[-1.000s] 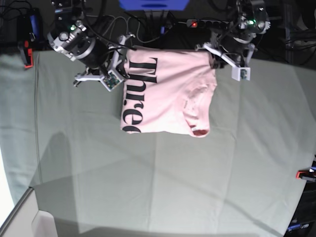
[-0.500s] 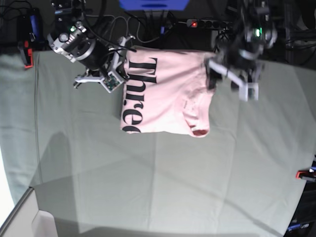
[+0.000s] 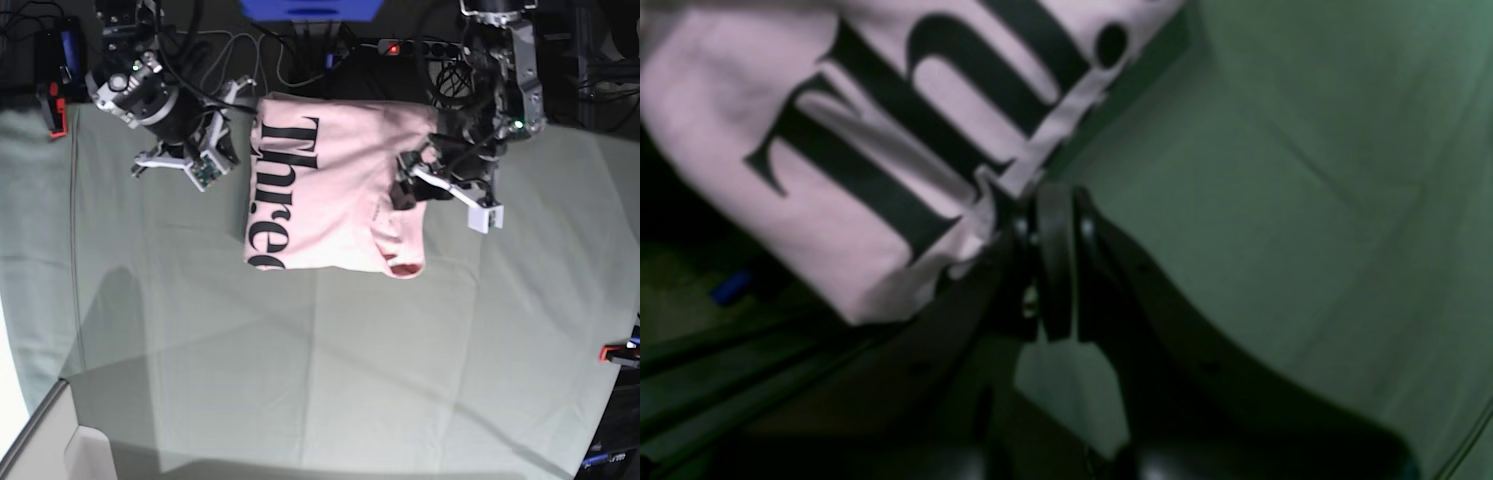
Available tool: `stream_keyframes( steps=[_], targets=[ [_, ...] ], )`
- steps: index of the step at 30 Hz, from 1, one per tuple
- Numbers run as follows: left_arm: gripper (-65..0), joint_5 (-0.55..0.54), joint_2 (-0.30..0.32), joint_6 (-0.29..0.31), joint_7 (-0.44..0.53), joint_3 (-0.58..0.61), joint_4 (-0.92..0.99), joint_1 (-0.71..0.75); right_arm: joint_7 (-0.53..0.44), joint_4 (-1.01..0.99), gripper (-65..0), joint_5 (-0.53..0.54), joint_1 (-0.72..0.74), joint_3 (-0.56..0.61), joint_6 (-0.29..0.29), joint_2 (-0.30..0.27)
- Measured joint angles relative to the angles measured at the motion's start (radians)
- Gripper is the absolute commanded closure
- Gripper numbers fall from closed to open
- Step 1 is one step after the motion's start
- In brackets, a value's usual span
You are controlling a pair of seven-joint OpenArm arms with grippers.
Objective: Layout the t-shirt on the table in an organized manner, then fold the t-shirt properly
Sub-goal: 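Release the right gripper and press the bundle's side with the left gripper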
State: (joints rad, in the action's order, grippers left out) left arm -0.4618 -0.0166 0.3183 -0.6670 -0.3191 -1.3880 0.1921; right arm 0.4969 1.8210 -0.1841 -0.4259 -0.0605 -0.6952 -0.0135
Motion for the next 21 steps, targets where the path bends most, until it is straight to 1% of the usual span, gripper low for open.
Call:
stream_keyframes(
  steps=[5,9,10,11,12,14,15,16,17,18,20,21],
  targets=[
    [-43.7,-0.007,0.000,0.002,0.017,0.000,0.020,-0.003,0.000,0.000,0.0,0.002,0.002,0.001,0.000,0.003],
    [-42.4,-0.022,0.003,0.019,0.049,0.000,0.059,-0.008,0.007,-0.001,0.0,0.001,0.019,0.000,0.000,0.003],
    [-40.3,-0.026,0.003,0.019,0.054,0.000,0.066,-0.009,0.005,-0.001,0.0,0.002,0.027,-0.006,0.000,0.005],
    [-36.0,-0.026,0.003,0.020,0.064,0.000,0.074,-0.010,-0.006,-0.001,0.0,0.004,0.034,-0.020,0.000,0.009],
    [-30.0,-0.026,0.003,0.019,0.070,-0.001,0.083,-0.013,-0.009,0.000,0.0,0.008,0.040,-0.037,0.000,0.014],
    [-13.4,-0.026,0.006,0.019,0.063,-0.001,0.102,-0.020,0.002,0.001,0.0,0.006,0.056,-0.084,-0.002,0.020],
    [-2.9,-0.023,0.005,0.016,0.067,-0.001,0.113,-0.021,0.003,0.001,0.0,0.005,0.066,-0.123,-0.003,0.035],
    [0.0,-0.029,0.004,0.016,0.066,-0.001,0.114,-0.020,0.003,0.001,0.0,0.002,0.076,-0.160,-0.001,0.044],
    [0.0,-0.030,0.005,0.015,0.061,-0.001,0.117,-0.024,0.005,0.000,0.0,0.002,0.088,-0.190,0.000,0.053],
    [-2.2,-0.030,0.007,0.016,0.049,-0.001,0.123,-0.032,0.005,0.000,0.0,0.002,0.104,-0.224,0.000,0.067],
    [0.0,-0.031,0.017,0.020,0.038,0.000,0.133,-0.043,0.000,0.000,0.0,0.006,0.131,-0.286,-0.003,0.084],
    [0.0,-0.034,0.023,0.020,0.033,0.009,0.133,-0.044,0.000,0.000,0.0,0.006,0.143,-0.317,0.000,0.089]
  ],
)
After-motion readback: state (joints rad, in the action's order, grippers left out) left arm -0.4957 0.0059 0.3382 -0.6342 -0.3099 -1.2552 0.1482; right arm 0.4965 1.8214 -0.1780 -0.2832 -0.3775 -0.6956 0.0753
